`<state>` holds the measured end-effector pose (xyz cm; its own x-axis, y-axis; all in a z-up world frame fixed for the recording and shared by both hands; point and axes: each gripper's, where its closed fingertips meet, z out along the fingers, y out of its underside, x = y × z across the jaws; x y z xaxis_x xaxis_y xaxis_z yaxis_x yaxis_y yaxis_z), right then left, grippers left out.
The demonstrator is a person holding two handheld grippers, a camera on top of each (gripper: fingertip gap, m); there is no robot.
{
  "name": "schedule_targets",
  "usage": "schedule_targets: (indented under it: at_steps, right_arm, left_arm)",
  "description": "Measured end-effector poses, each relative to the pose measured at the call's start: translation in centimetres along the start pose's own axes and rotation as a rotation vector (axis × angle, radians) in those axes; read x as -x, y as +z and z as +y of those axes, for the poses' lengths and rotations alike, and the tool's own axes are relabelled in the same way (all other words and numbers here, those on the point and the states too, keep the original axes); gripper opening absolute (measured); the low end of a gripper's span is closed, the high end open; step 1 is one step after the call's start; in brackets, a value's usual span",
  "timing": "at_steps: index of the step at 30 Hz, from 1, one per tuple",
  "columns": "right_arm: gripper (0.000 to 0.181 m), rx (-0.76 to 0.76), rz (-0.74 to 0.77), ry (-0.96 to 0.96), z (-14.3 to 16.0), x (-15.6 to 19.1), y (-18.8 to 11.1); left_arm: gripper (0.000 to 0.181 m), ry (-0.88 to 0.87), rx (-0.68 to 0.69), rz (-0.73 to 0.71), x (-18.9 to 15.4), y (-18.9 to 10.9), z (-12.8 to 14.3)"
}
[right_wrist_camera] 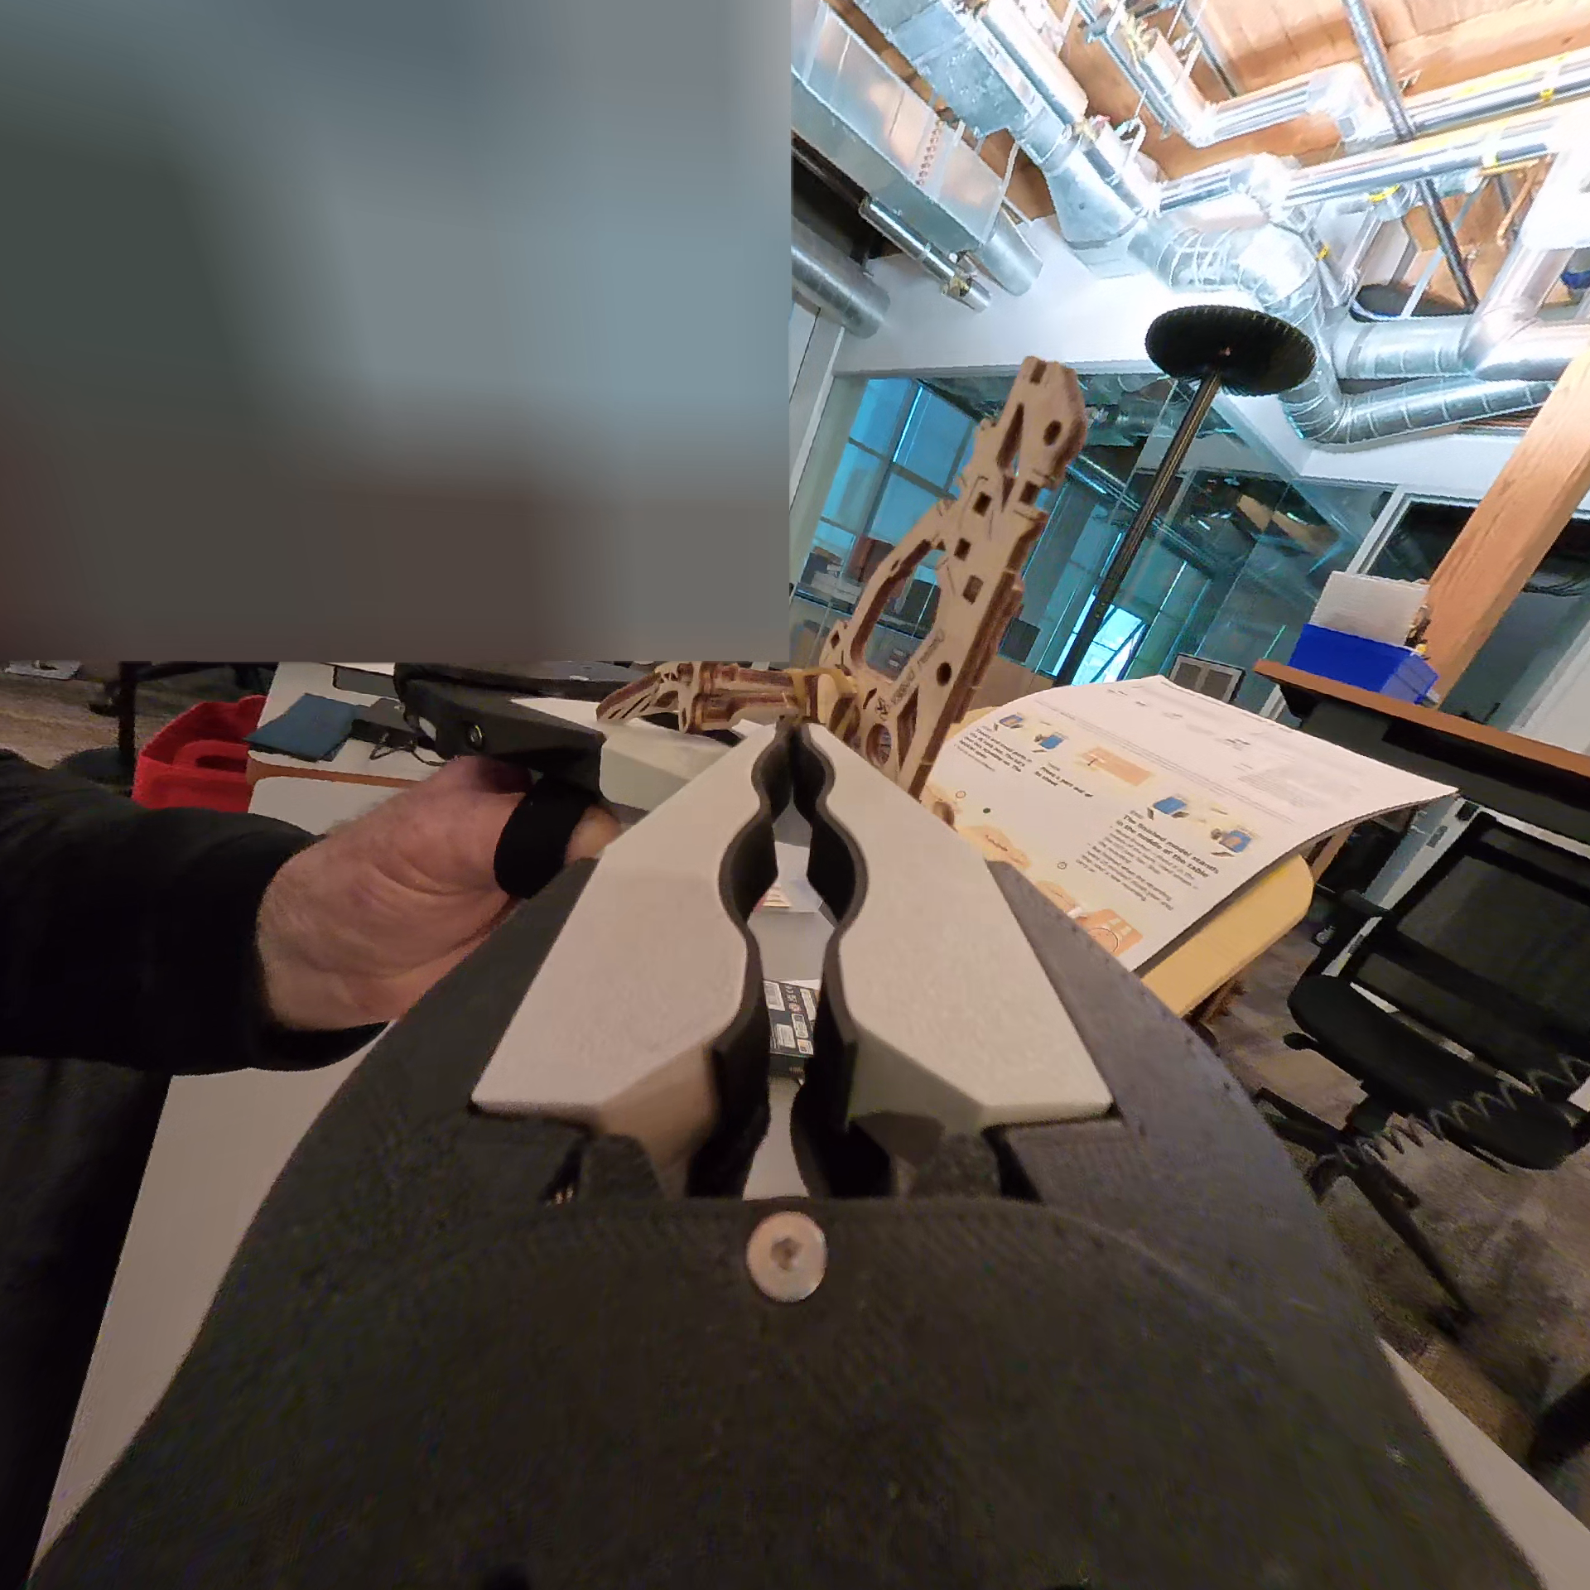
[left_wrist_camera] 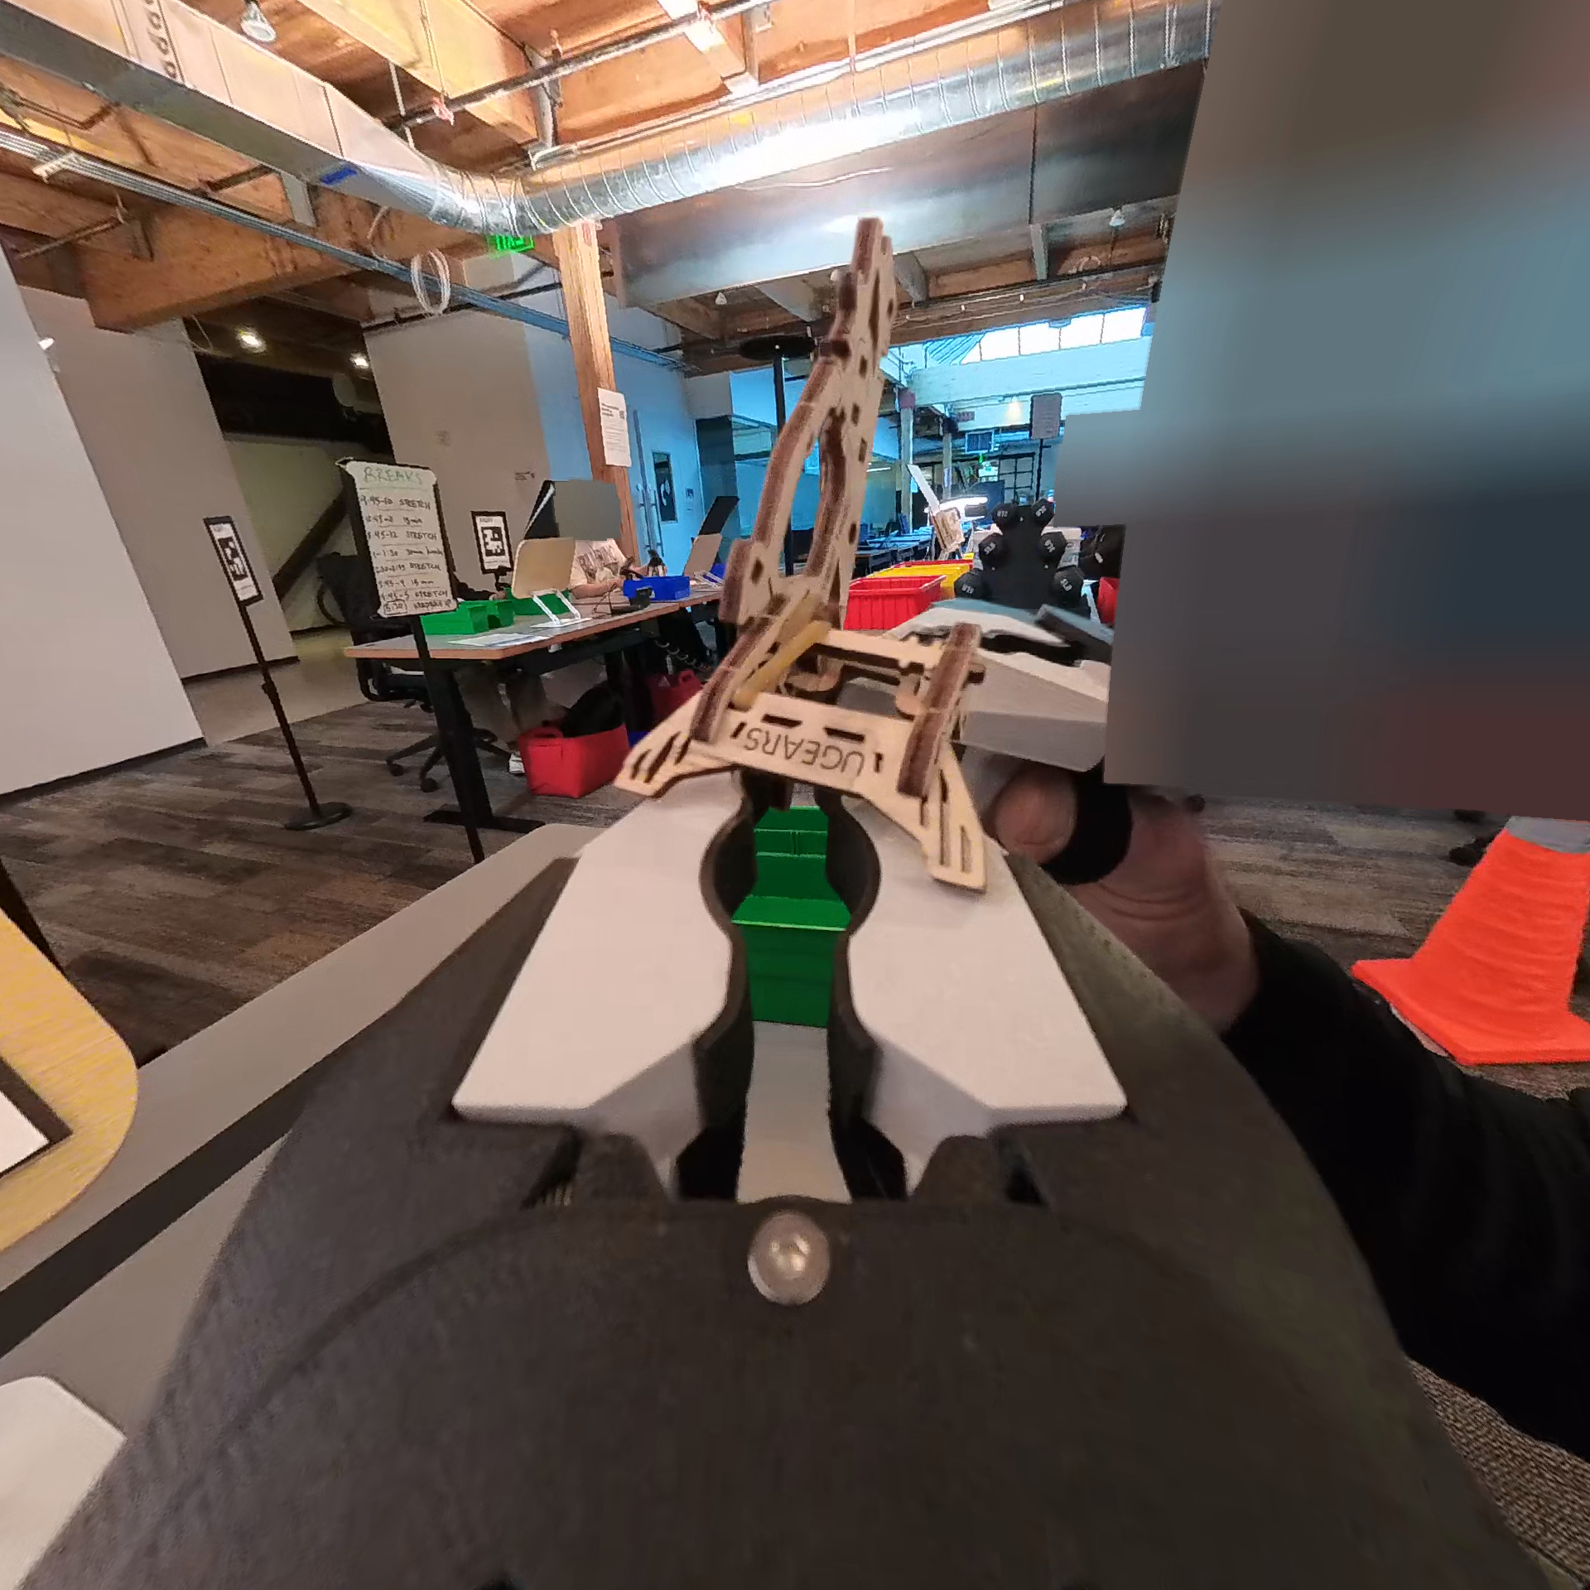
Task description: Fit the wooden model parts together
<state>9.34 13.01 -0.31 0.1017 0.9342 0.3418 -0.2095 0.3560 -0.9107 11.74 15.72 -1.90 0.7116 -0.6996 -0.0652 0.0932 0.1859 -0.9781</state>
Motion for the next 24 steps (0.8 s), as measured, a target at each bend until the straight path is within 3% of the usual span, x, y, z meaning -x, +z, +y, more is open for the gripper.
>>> schedule_targets:
  at_steps: [13, 15, 18, 24]
  right_arm:
    - [0.0, -0.005, -0.032, 0.03, 0.4, 0.3, -0.2]
    - [0.0, -0.001, -0.039, 0.033, 0.6, 0.2, -0.2]
    - [0.0, 0.006, -0.063, 0.036, 1.1, 0.8, 0.0]
    - [0.0, 0.019, -0.09, 0.045, 1.4, 1.3, 0.2]
  left_arm:
    - [0.036, -0.093, 0.024, 0.194, -1.9, -1.1, 0.5]
    - [0.057, -0.118, 0.028, 0.262, -2.7, -1.4, 0.6]
    - [0.068, -0.153, 0.036, 0.3, -2.9, -1.8, 0.5]
    - [0.072, -0.158, 0.034, 0.355, -3.0, -2.3, 0.3]
